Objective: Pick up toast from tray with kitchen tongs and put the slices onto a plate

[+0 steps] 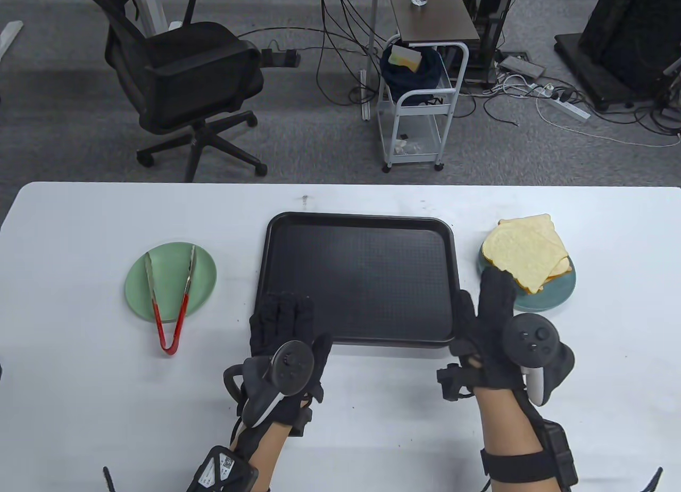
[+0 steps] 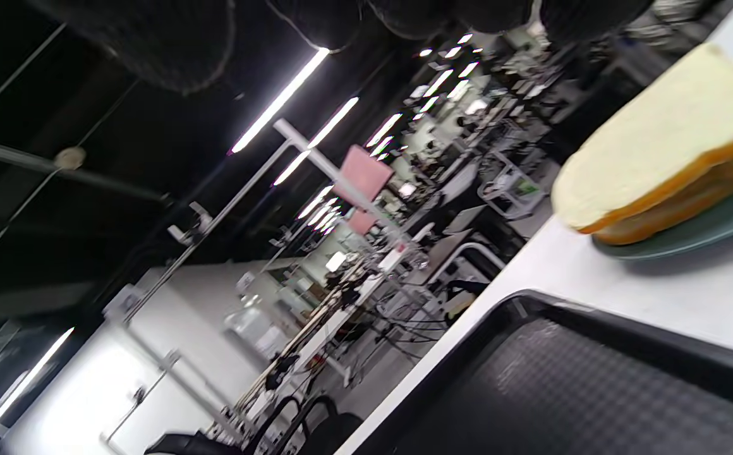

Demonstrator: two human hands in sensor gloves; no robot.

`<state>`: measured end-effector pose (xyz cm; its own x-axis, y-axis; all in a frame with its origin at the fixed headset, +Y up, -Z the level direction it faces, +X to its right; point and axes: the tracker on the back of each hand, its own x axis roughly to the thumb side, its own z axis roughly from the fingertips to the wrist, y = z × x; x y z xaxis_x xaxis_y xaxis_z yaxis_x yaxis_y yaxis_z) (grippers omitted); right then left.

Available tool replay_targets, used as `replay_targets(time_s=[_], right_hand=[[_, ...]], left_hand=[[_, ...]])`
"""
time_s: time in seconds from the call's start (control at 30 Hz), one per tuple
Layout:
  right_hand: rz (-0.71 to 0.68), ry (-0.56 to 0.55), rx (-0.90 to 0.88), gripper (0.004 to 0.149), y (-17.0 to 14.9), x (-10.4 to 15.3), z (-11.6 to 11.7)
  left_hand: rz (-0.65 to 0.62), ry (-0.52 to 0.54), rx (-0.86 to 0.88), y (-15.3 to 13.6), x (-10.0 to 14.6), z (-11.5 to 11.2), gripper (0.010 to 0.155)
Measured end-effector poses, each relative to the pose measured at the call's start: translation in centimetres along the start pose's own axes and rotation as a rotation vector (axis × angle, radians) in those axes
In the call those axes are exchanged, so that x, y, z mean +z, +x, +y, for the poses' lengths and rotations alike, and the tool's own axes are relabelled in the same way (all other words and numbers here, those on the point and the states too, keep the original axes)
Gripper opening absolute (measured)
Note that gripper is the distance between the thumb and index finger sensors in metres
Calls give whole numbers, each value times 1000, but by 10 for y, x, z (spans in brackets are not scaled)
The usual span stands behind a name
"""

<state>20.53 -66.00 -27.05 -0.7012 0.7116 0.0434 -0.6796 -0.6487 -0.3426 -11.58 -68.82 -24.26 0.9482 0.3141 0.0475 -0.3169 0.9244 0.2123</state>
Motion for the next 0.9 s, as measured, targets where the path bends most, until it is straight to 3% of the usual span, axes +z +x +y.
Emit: replay_targets(time_s=[0.23, 0.4, 0.9], right_hand=[[-211, 66, 228, 70, 6, 26, 49], [-279, 123, 340, 70, 3, 35, 69], [-248, 189, 345, 69, -11, 33, 80]], left_hand=[[-28, 12, -33, 7, 3, -4, 69], [-35, 18, -49, 9, 5, -6, 69], [-14, -4, -59, 5, 2, -10, 69]])
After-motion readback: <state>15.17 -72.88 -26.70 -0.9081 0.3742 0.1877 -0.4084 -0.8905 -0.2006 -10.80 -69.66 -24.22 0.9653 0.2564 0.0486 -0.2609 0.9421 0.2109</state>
